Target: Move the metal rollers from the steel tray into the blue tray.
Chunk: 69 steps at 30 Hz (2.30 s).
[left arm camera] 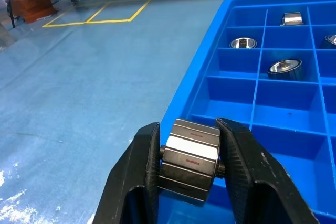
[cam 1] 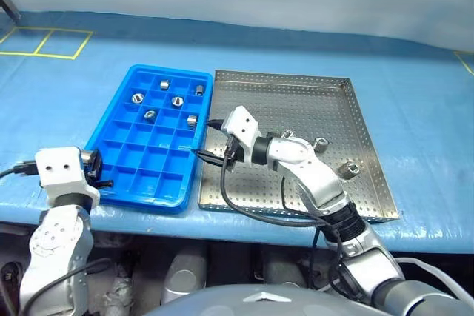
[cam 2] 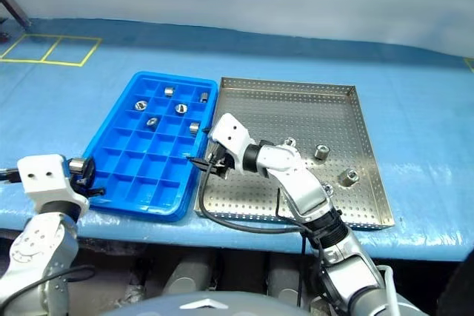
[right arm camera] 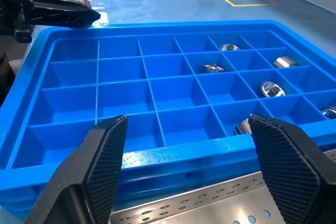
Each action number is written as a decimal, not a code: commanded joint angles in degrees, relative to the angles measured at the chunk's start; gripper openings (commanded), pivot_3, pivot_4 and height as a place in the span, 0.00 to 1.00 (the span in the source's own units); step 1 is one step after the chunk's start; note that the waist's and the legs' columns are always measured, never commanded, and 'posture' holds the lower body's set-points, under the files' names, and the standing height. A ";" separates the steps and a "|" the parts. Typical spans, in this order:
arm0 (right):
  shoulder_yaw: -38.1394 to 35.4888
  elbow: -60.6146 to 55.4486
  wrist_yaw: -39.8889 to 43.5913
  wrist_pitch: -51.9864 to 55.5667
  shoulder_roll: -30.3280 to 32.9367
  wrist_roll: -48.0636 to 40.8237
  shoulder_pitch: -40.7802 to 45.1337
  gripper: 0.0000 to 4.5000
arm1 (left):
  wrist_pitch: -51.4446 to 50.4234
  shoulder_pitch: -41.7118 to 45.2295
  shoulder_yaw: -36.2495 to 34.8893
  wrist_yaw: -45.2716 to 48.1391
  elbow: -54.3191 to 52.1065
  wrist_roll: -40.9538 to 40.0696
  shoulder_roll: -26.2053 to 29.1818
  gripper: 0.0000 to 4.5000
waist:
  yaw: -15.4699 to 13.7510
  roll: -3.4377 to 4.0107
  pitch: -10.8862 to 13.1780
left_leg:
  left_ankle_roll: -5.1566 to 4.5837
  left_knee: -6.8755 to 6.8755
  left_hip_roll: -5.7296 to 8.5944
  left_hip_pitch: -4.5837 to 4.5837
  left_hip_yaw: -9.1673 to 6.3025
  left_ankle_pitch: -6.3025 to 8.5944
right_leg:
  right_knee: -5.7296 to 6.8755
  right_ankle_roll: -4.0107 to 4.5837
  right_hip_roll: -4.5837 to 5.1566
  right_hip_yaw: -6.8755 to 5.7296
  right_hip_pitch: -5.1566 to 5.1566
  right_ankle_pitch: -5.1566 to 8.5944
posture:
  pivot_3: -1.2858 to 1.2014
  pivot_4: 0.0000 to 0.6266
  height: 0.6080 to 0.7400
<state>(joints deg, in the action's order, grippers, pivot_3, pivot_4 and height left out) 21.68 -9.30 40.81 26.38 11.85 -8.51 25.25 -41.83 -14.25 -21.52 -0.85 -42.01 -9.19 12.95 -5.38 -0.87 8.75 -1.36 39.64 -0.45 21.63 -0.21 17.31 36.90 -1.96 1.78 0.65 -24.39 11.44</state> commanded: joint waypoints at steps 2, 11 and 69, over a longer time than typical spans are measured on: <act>-0.50 -1.98 0.50 -0.88 -0.04 -0.84 0.49 0.87 | 2.71 4.45 -0.52 -2.47 3.77 2.53 -0.09 0.30 | -0.19 0.00 0.00 | 0.07 -0.06 0.01 0.00 -0.05 -0.04 | 0.01 0.04 -0.05 -0.05 -0.01 0.01 | 0.63 0.24 1.00; -1.67 -3.08 -1.46 -0.39 0.66 -0.48 -0.76 0.87 | 4.67 17.00 -0.15 -3.30 15.20 3.95 1.94 0.30 | 0.19 -0.02 -0.01 | 0.25 -0.19 0.08 0.00 -0.14 -0.14 | 0.01 0.11 -0.17 -0.15 -0.03 -0.03 | 0.60 0.24 1.00; -15.74 -18.70 -18.95 6.40 8.45 3.24 -17.71 0.87 | 12.66 33.18 35.33 35.83 32.37 -0.30 12.09 0.88 | 14.81 -0.01 0.00 | 0.12 -0.40 -0.08 0.00 0.19 -0.09 | -0.05 -0.26 -0.26 0.27 -0.20 -0.20 | 0.39 0.24 1.00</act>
<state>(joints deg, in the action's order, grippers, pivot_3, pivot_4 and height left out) 7.01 -25.55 22.34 33.17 20.48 -5.08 7.34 -30.43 18.17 14.04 34.38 -9.25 -9.62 25.27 9.43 -0.88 8.75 -1.26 39.26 -0.54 21.63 -0.02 17.22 36.85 -2.24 1.52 0.93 -24.59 11.24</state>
